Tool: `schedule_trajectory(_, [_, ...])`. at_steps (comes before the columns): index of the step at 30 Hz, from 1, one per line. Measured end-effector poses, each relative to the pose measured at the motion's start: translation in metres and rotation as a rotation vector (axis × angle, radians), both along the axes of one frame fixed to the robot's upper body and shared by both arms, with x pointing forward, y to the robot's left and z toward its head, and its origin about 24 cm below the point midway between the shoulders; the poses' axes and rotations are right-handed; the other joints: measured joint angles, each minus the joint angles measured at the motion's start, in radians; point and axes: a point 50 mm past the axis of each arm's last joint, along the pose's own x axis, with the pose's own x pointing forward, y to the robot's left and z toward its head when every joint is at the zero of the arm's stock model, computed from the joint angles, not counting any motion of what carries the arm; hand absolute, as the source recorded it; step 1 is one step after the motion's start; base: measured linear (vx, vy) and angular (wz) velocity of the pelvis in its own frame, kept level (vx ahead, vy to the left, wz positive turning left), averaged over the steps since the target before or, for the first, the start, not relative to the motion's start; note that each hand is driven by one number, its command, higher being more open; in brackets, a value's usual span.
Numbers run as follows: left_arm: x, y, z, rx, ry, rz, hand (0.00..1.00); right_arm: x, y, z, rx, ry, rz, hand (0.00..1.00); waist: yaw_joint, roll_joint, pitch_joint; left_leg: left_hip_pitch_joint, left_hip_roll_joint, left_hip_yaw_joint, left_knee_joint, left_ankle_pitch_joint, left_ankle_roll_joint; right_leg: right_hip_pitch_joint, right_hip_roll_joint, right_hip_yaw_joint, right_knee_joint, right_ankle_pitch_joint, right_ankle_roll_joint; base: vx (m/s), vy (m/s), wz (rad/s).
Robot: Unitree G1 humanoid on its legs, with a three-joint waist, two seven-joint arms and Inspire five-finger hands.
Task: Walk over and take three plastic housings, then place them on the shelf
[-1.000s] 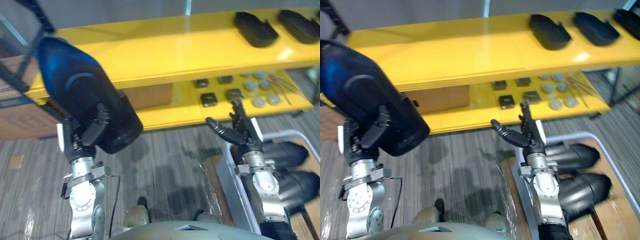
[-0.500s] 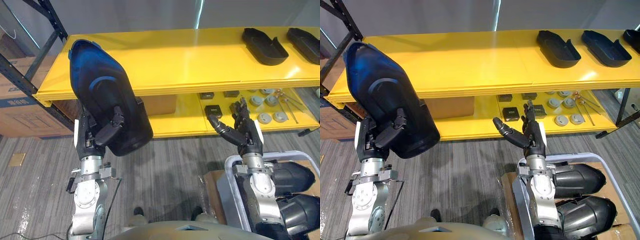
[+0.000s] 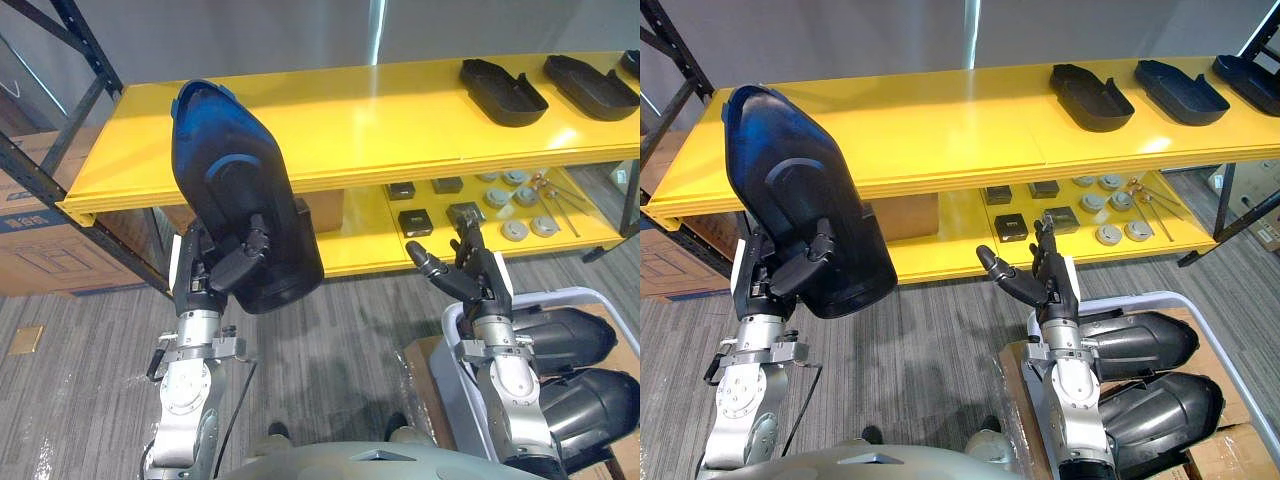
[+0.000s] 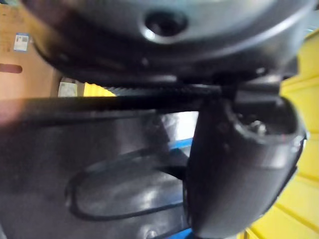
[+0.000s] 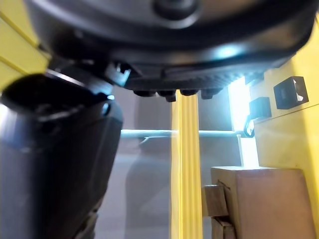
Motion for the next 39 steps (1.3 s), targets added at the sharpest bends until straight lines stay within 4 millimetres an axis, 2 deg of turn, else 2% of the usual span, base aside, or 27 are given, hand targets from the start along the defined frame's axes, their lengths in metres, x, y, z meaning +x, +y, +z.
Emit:
schedule_trajectory(5, [0.008, -0.002, 0.009, 0.007, -0.044, -0.017, 0.00, 0.001, 0.007, -0.001, 0.001, 0.005, 0.037, 1.00, -0.002, 0.000, -0.003, 0.002, 0.000, 0.002, 0.000, 0.000, -0.001, 0.000, 0.001, 0.002, 0.000, 0.001, 0.000, 0.00, 0.000, 0.00])
schedule_trajectory(7, [0.008, -0.002, 0.009, 0.008, -0.044, -0.017, 0.00, 0.001, 0.007, -0.001, 0.001, 0.006, 0.043, 1.00, -0.002, 0.001, -0.008, 0.002, 0.000, 0.003, 0.000, -0.001, -0.001, 0.000, 0.001, 0.003, -0.001, 0.002, 0.000, 0.00, 0.000, 0.00])
schedule_trajectory(8, [0.008, -0.003, 0.008, 0.017, -0.038, -0.022, 0.00, 0.003, 0.007, 0.001, 0.005, -0.007, 0.034, 1.00, -0.005, -0.008, -0.024, 0.004, -0.005, 0.008, -0.017, 0.011, 0.003, 0.004, 0.003, 0.006, -0.030, 0.022, 0.002, 0.00, 0.000, 0.00])
schedule_trajectory(14, [0.008, -0.003, 0.008, 0.017, -0.037, -0.019, 0.00, 0.003, 0.007, 0.001, 0.005, -0.004, 0.033, 1.00, -0.004, -0.005, -0.026, 0.002, -0.006, 0.007, -0.017, 0.011, 0.003, 0.006, 0.004, 0.005, -0.035, 0.025, 0.004, 0.00, 0.000, 0.00])
schedule_trajectory(19, [0.003, 0.008, 0.004, 0.002, -0.018, 0.036, 0.00, 0.001, 0.006, -0.008, 0.014, 0.051, 0.038, 1.00, -0.003, -0.001, -0.030, 0.000, -0.009, 0.009, -0.017, 0.010, 0.005, 0.043, 0.019, 0.004, -0.132, 0.077, 0.003, 0.00, -0.005, -0.03])
schedule_trajectory(25, [-0.008, 0.023, -0.013, -0.059, 0.052, 0.138, 0.00, -0.007, 0.000, -0.030, 0.066, 0.181, 0.021, 1.00, 0.002, 0.015, -0.039, 0.000, -0.008, 0.012, -0.017, 0.009, 0.005, 0.050, 0.025, 0.006, -0.153, 0.085, 0.003, 0.00, 0.000, 0.00])
schedule_trajectory(33, [-0.011, 0.024, -0.017, -0.086, 0.073, 0.161, 0.00, -0.010, -0.002, -0.031, 0.133, 0.185, 0.034, 1.00, 0.027, 0.014, -0.040, -0.002, -0.007, 0.008, -0.004, 0.002, 0.007, 0.051, 0.023, 0.008, -0.149, 0.085, 0.003, -0.01, -0.001, 0.00])
schedule_trajectory(35, [-0.012, 0.023, -0.018, -0.094, 0.074, 0.162, 0.00, -0.009, -0.002, -0.031, 0.133, 0.185, 0.034, 1.00, 0.029, 0.014, -0.040, -0.004, -0.008, 0.001, 0.019, -0.011, 0.009, 0.059, 0.018, 0.001, -0.142, 0.082, 0.001, -0.01, 0.012, 0.04])
schedule_trajectory(37, [-0.011, 0.022, -0.018, -0.091, 0.071, 0.146, 0.00, -0.009, 0.000, -0.032, 0.135, 0.188, 0.023, 1.00, 0.028, 0.012, -0.039, -0.002, -0.010, -0.009, 0.035, -0.020, 0.015, 0.051, 0.002, -0.008, -0.085, 0.051, 0.002, -0.02, 0.033, 0.14])
schedule_trajectory(39, [-0.010, 0.019, -0.017, -0.102, 0.063, 0.093, 0.00, -0.009, 0.001, -0.033, 0.140, 0.190, 0.000, 1.00, 0.029, -0.001, -0.032, 0.000, -0.027, -0.022, 0.046, -0.027, 0.023, 0.000, -0.042, -0.009, 0.061, -0.020, 0.005, -0.04, 0.054, 0.20])
